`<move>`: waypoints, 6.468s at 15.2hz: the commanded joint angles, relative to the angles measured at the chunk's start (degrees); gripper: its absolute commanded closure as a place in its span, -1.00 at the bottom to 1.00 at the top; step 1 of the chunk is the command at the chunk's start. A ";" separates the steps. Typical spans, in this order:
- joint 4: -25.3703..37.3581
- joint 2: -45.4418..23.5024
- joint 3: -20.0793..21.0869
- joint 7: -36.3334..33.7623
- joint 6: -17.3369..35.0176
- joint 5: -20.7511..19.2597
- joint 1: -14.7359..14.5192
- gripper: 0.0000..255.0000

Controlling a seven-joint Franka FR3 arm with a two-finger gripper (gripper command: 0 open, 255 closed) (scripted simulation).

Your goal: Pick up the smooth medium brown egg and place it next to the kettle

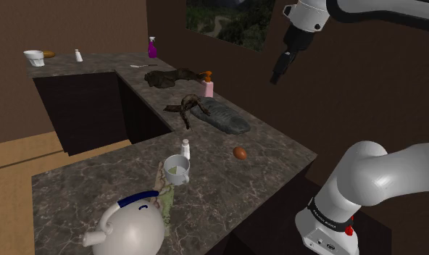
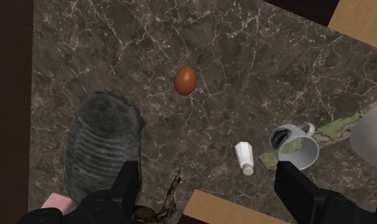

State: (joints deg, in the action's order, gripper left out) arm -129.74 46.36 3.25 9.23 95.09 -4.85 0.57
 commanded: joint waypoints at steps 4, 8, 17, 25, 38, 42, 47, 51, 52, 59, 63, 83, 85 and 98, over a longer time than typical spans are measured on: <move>-5.32 -0.45 -0.01 -0.02 5.06 -0.60 -0.01 -1.00; -11.65 -2.09 -0.02 -0.16 12.08 -1.54 0.13 -1.00; -22.35 -10.90 0.12 -1.30 29.44 -4.68 1.41 -1.00; -26.75 -25.46 1.16 -4.69 46.41 -10.47 4.69 -1.00; -24.23 -48.18 1.97 -18.82 63.69 -30.25 11.39 -1.00; -23.47 -50.86 1.11 -21.50 65.38 -33.83 11.59 -1.00; -23.47 -50.86 1.10 -21.50 65.38 -33.83 11.58 -1.00; -23.48 -50.85 1.10 -21.50 65.37 -33.82 11.58 1.00; -23.49 -50.85 1.10 -21.50 65.38 -33.83 11.58 1.00; -23.71 -49.86 1.42 -20.24 64.74 -32.36 11.64 1.00; -24.39 -45.93 2.30 -15.58 62.00 -26.94 11.47 1.00; -22.32 -29.86 1.46 -2.23 45.15 -12.28 7.58 1.00; -21.71 -28.63 1.33 -1.50 43.38 -11.59 7.30 1.00; -16.39 -22.39 0.74 2.18 32.10 -8.56 6.03 1.00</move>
State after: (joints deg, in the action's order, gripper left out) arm -146.64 23.41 4.03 11.10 128.26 -13.63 6.70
